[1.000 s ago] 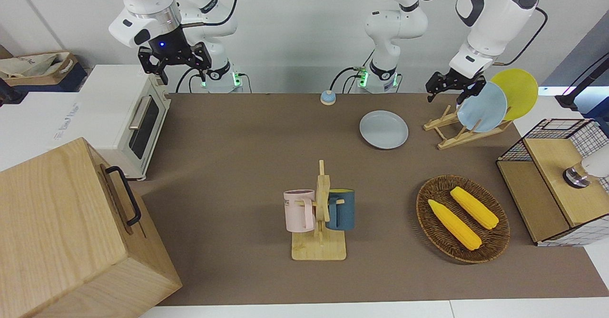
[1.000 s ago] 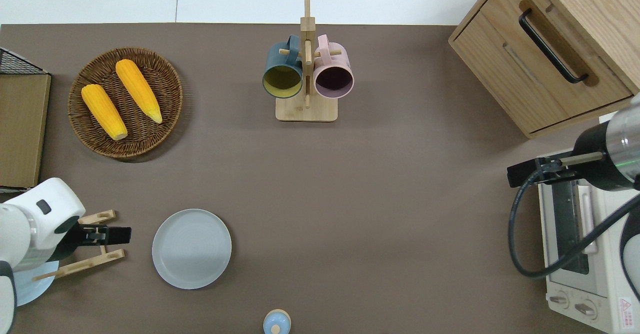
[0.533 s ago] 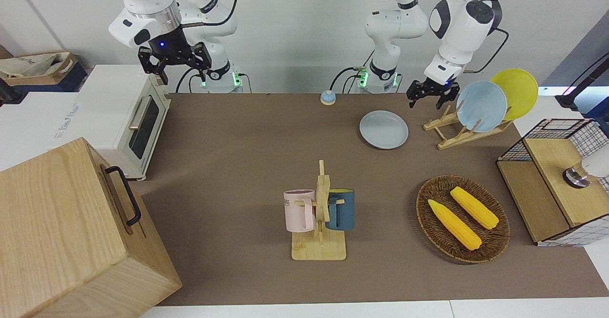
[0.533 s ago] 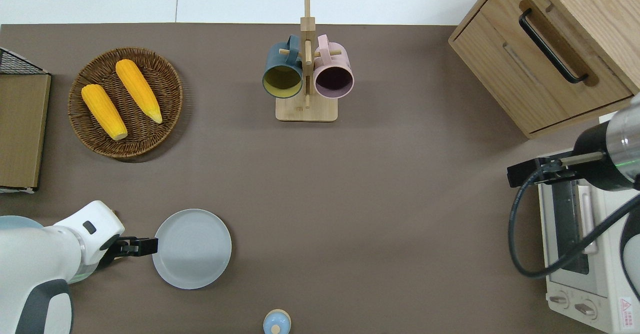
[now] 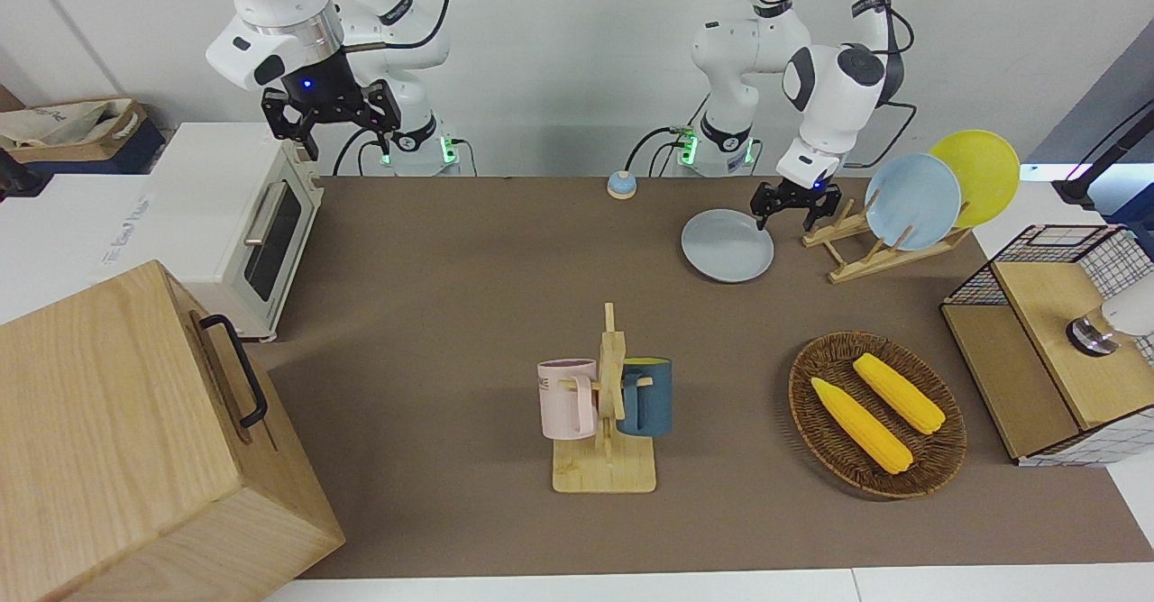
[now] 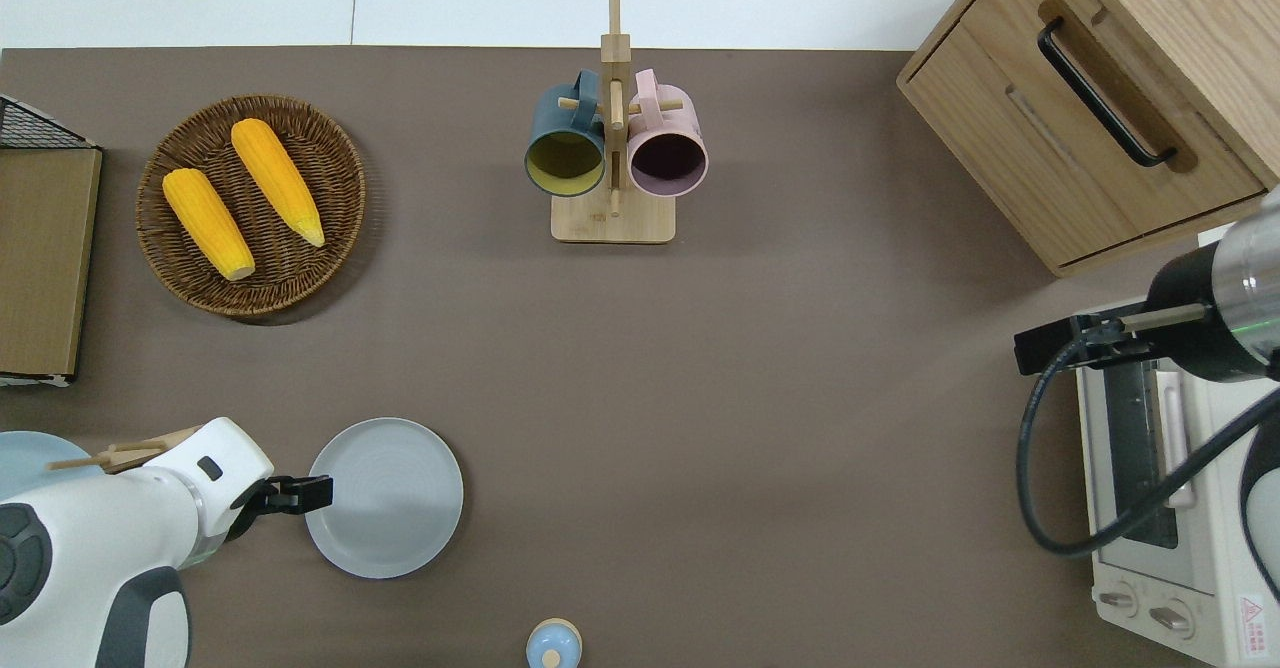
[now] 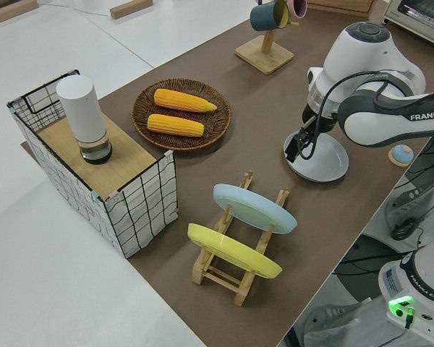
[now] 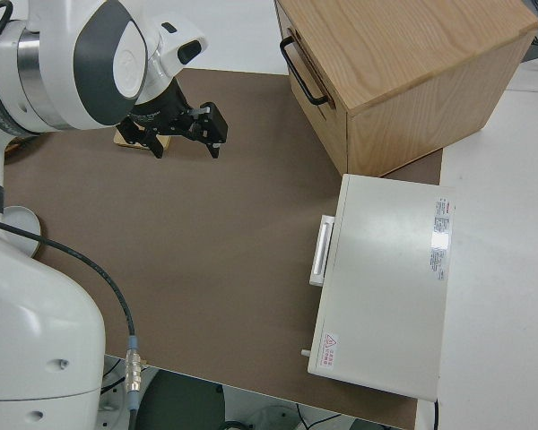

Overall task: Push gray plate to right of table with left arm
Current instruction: 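Place the left gripper against the gray plate's edge nearest the basket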

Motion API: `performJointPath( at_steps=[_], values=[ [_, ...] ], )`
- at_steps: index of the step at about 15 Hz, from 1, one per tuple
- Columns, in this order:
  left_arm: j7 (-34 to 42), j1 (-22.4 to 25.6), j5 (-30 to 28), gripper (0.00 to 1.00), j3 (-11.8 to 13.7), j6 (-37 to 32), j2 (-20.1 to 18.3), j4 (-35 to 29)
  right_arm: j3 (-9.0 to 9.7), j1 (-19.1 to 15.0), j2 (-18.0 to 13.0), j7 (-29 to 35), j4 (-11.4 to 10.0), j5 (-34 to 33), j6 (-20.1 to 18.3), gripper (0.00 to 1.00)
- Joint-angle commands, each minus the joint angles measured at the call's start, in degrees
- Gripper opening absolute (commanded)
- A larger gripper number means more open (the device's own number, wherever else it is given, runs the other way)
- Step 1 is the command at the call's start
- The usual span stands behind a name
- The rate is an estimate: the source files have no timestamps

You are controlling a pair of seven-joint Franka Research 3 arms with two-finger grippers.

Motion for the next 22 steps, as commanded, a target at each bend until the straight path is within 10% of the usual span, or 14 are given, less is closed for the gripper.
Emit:
performJointPath(
  at_steps=[1, 13, 18, 22],
  values=[
    [-0.1, 1.3, 0.6, 0.99, -0.1, 5.6, 2.9, -2.4, 0.32, -0.6, -0.4, -0.1, 0.1, 0.5, -0.7, 0.983],
    [-0.2, 1.2, 0.6, 0.92, -0.1, 8.5, 9.7, -2.8, 0.32, -0.6, -0.4, -0.1, 0.1, 0.5, -0.7, 0.983],
    [-0.3, 1.2, 0.6, 0.17, -0.1, 8.3, 9.3, -2.7, 0.23, -0.6, -0.4, -0.1, 0.0, 0.5, -0.7, 0.983],
    [-0.6, 1.2, 0.6, 0.00, -0.1, 8.1, 9.4, -2.5, 0.32, -0.6, -0.4, -0.1, 0.0, 0.5, -0.7, 0.983]
  ],
)
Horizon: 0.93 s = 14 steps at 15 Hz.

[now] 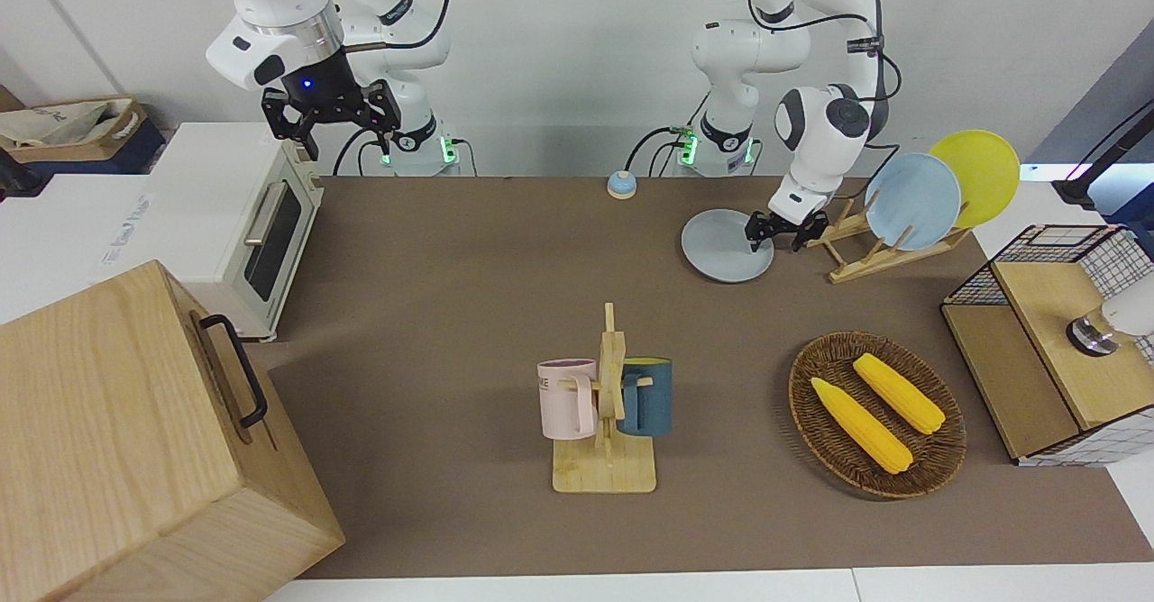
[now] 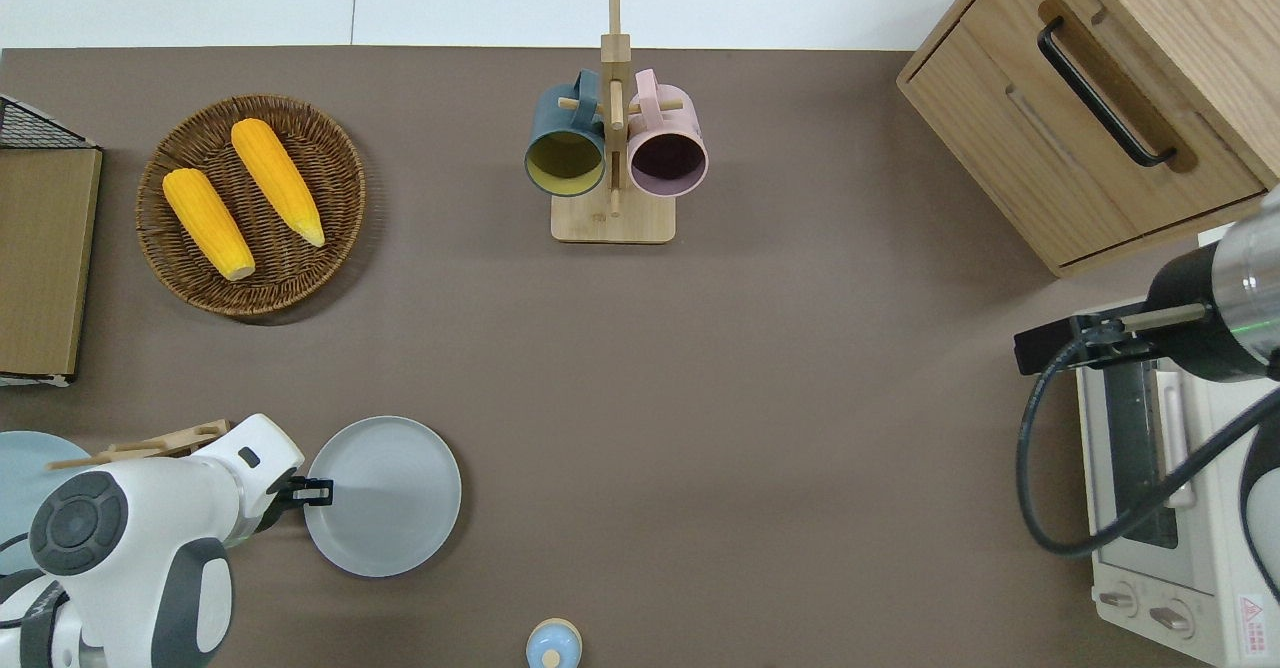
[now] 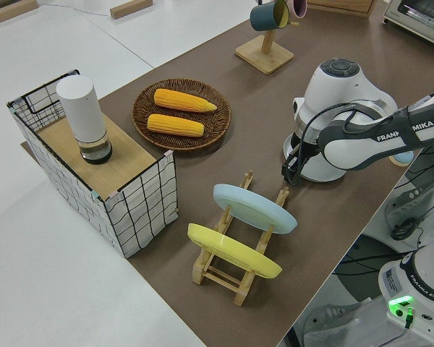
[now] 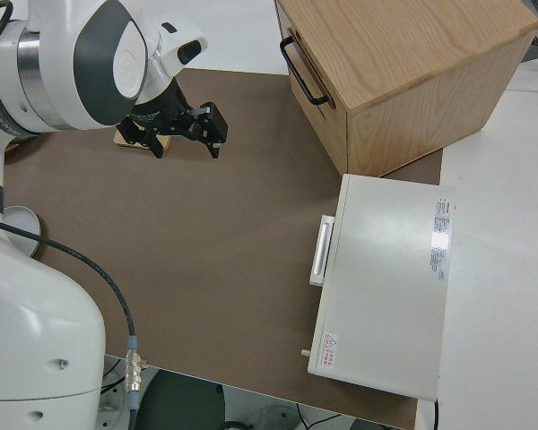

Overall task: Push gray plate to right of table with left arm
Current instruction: 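Push the gray plate with the left gripper across the table toward the toaster oven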

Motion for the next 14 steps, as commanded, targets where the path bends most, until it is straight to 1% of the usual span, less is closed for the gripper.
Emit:
performJointPath(
  at_steps=[1, 4, 6, 8, 9, 11, 14],
  values=[
    [-0.8, 0.2, 0.5, 0.00, 0.0, 1.1, -0.2, -0.6, 0.32, -0.6, -0.4, -0.1, 0.1, 0.5, -0.7, 0.983],
    [-1.0, -0.4, -0.5, 0.00, 0.0, 1.3, 0.1, -0.4, 0.32, -0.6, -0.4, -0.1, 0.0, 0.5, -0.7, 0.983],
    [-1.0, -0.6, -2.5, 0.00, 0.0, 1.5, 0.5, 0.1, 0.23, -0.6, -0.4, -0.1, 0.0, 0.5, -0.7, 0.983],
    [-1.0, -1.8, -3.7, 0.00, 0.0, 1.8, 1.2, 0.6, 0.32, -0.6, -0.4, -0.1, 0.0, 0.5, -0.7, 0.983],
    [-1.2, -2.1, -4.5, 0.00, -0.1, 2.8, 1.8, 0.8, 0.23, -0.6, -0.4, -0.1, 0.0, 0.5, -0.7, 0.983],
    [-2.5, -4.3, -5.9, 0.00, -0.1, 4.5, 2.8, 0.8, 0.23, -0.6, -0.4, -0.1, 0.0, 0.5, -0.7, 0.983],
    [-5.8, -6.6, -5.9, 0.00, -0.3, 5.0, 4.0, 1.7, 0.32, -0.6, -0.4, -0.1, 0.0, 0.5, -0.7, 0.983]
  ],
)
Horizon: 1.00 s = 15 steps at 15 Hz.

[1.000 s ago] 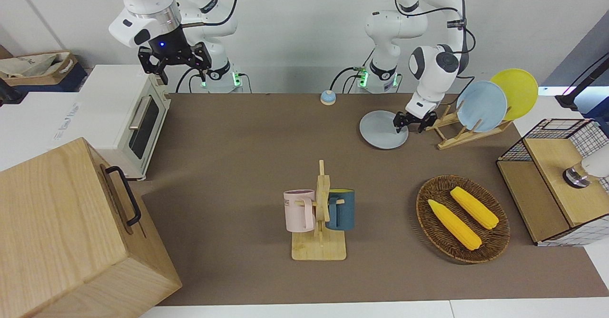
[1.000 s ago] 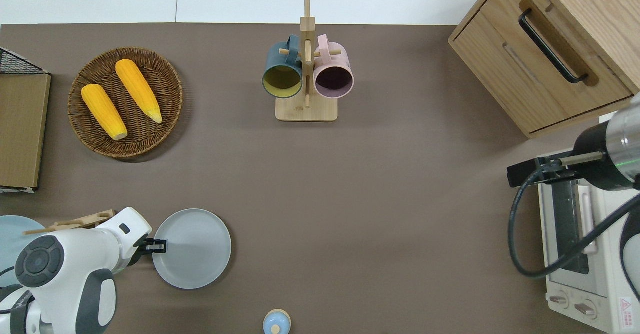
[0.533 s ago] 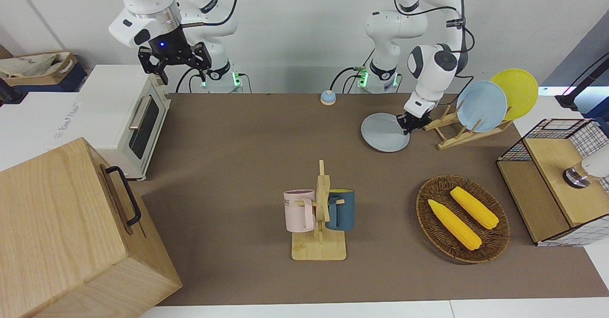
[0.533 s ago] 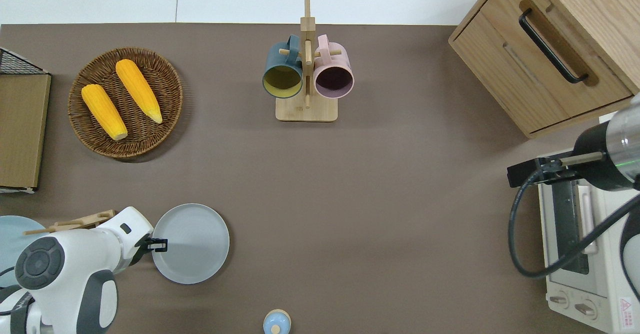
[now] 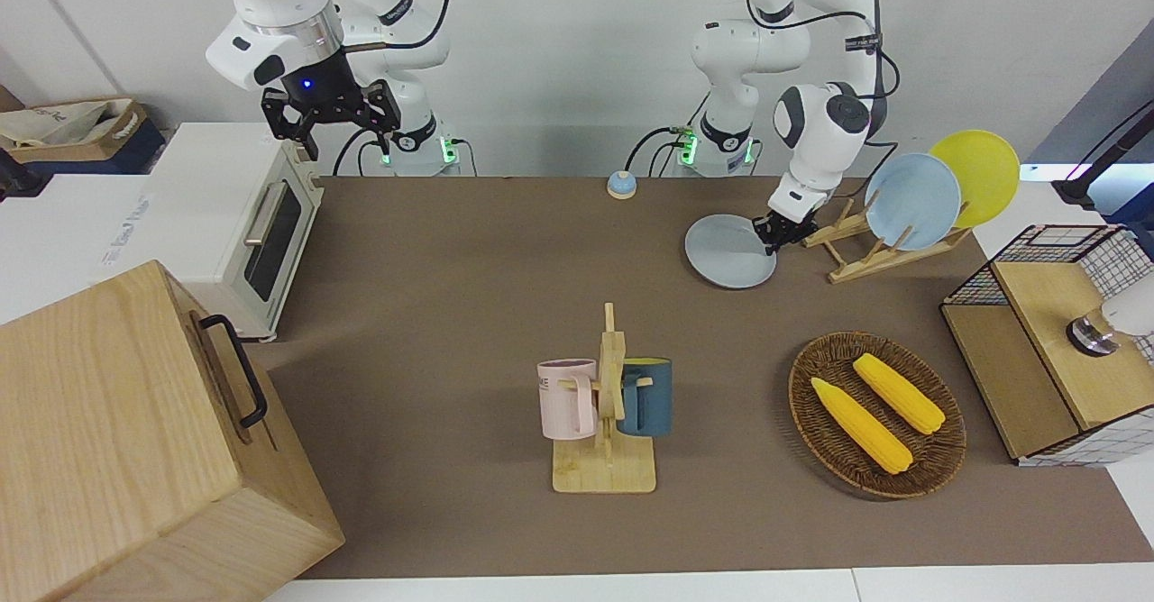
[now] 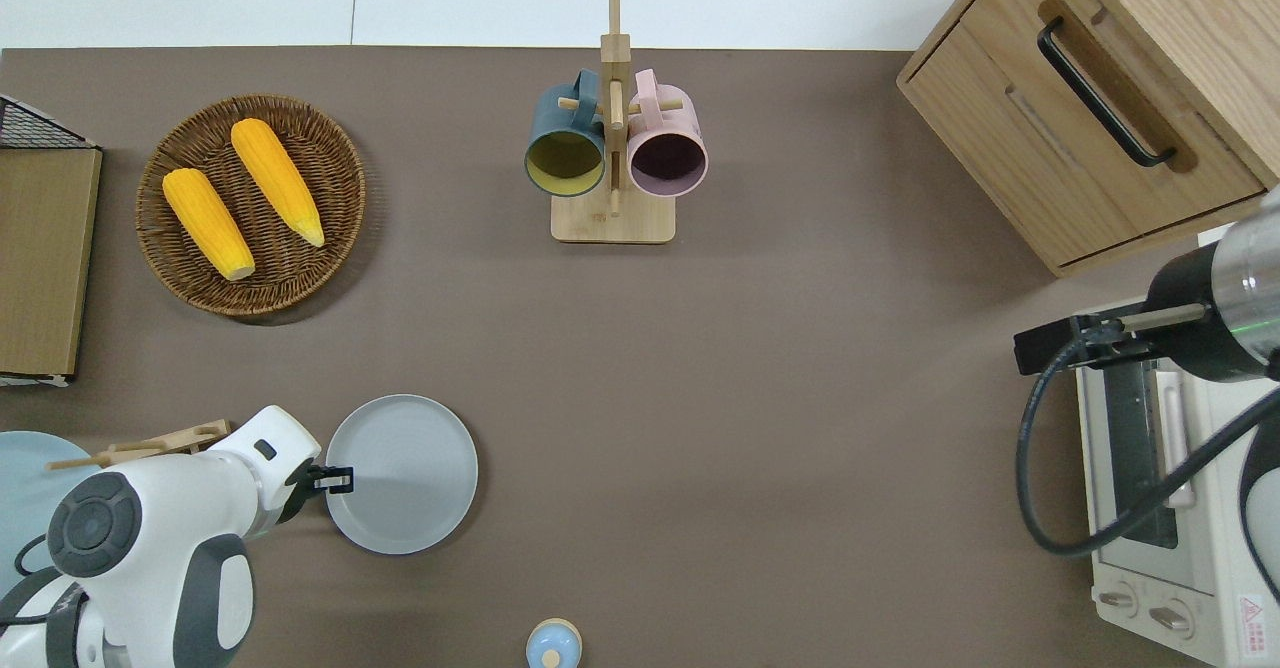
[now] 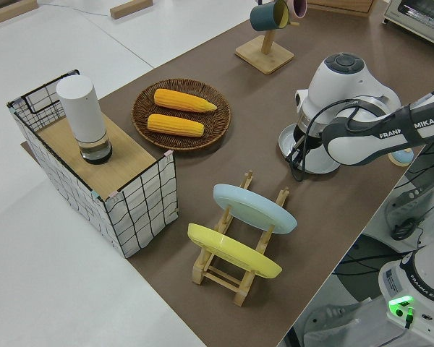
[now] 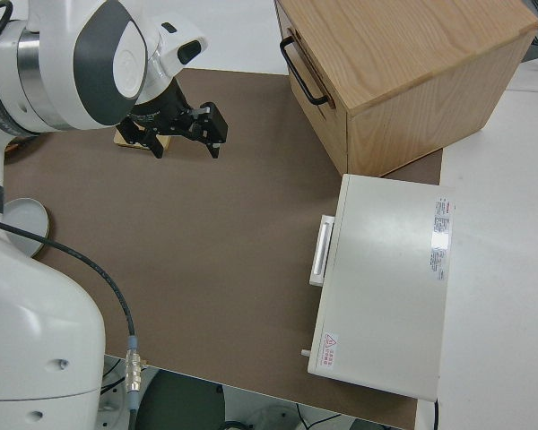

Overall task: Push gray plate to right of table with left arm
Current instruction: 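Push the gray plate with the left gripper across the table toward the toaster oven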

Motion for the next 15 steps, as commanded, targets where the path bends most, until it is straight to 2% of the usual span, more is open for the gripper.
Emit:
performJointPath(
  at_steps=[1, 5, 11, 15],
  values=[
    [-4.6, -3.9, -1.2, 0.00, 0.0, 2.4, 4.0, 2.0, 0.32, -0.6, -0.4, -0.1, 0.0, 0.5, -0.7, 0.983],
    [-8.9, -7.3, -1.2, 0.00, -1.3, 2.4, 6.3, 4.7, 0.32, -0.6, -0.4, -0.1, 0.1, 0.5, -0.7, 0.983],
    [-21.5, -19.2, -1.3, 0.00, -1.4, 2.2, 12.7, 12.3, 0.32, -0.6, -0.4, -0.1, 0.0, 0.5, -0.7, 0.983],
    [-27.5, -24.5, -1.2, 0.00, -1.4, 2.2, 16.4, 17.2, 0.23, -0.6, -0.4, -0.1, 0.0, 0.5, -0.7, 0.983]
  ],
)
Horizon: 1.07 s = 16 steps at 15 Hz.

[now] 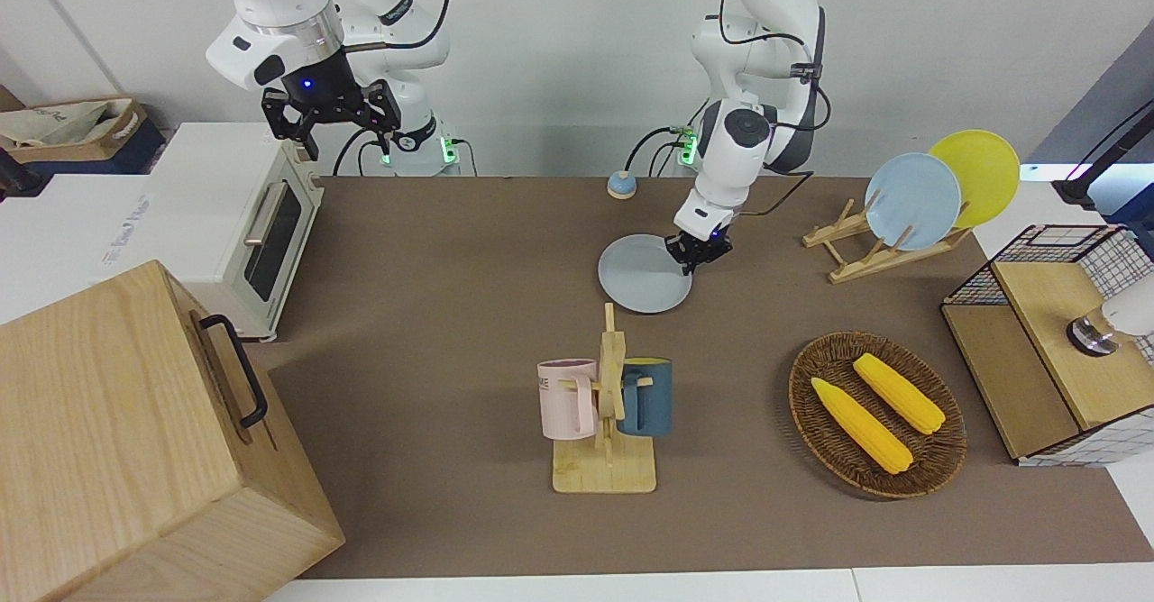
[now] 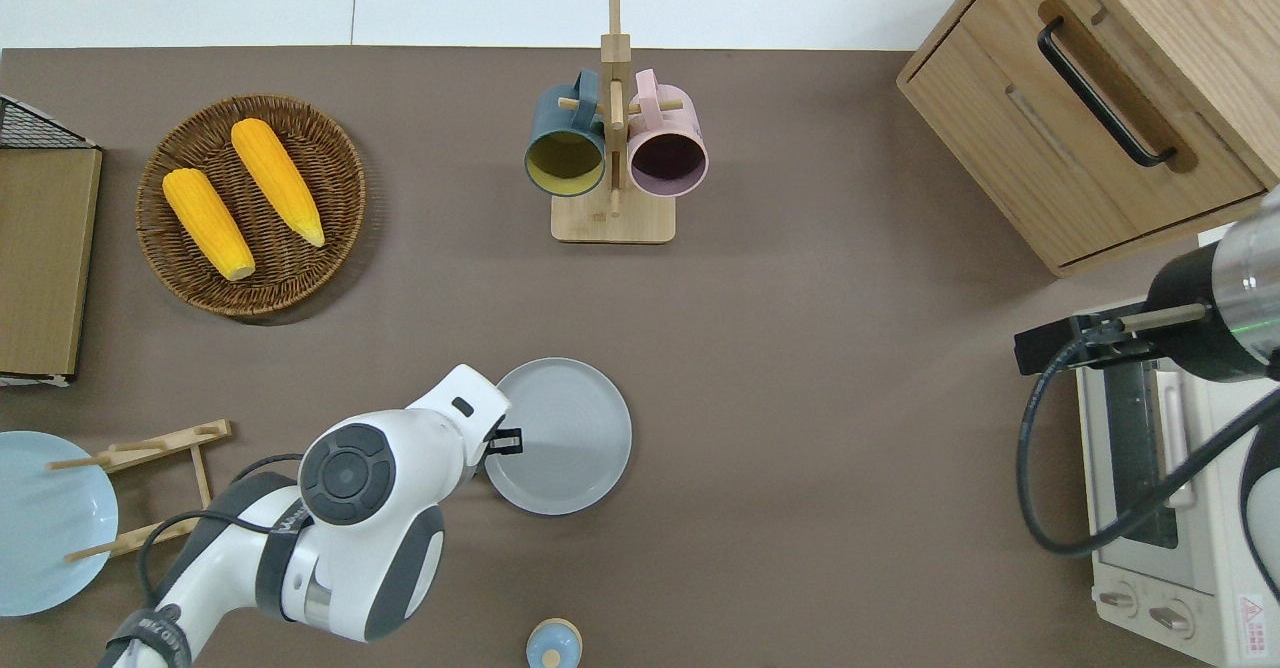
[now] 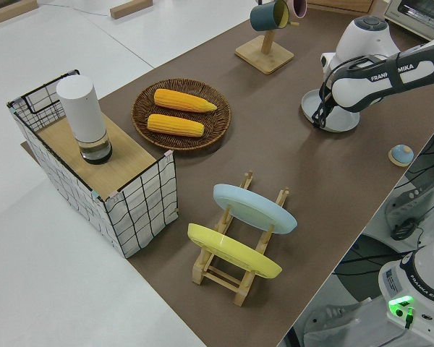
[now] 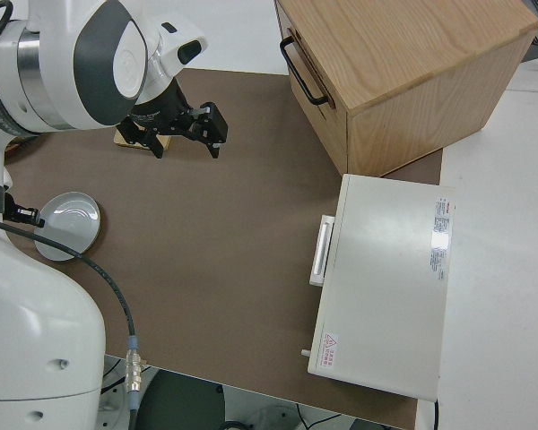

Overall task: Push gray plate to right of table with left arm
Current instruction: 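Push the gray plate with the left gripper across the table toward the toaster oven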

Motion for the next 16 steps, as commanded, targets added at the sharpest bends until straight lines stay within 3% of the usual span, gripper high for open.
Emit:
performJointPath(
  at_steps=[1, 5, 8, 12, 16],
  values=[
    [-6.6, -5.9, -0.8, 0.00, 0.4, 0.7, 7.3, 7.4, 0.23, -0.6, -0.4, -0.1, 0.0, 0.5, -0.7, 0.983],
    [-14.3, -11.8, -0.8, 0.00, 0.3, 0.6, 14.3, 15.9, 0.32, -0.6, -0.4, -0.1, 0.1, 0.5, -0.7, 0.983],
    [-18.9, -13.0, -0.4, 0.00, -2.1, 0.3, 19.2, 22.1, 0.32, -0.6, -0.4, -0.1, 0.1, 0.5, -0.7, 0.983],
    [-23.7, -13.4, 0.3, 0.00, -4.3, -1.0, 23.3, 28.8, 0.23, -0.6, -0.4, -0.1, 0.0, 0.5, -0.7, 0.983],
    [-26.2, -15.9, 0.9, 0.00, -4.4, -3.0, 26.1, 33.0, 0.32, -0.6, -0.4, -0.1, 0.1, 0.5, -0.7, 0.983]
  ],
)
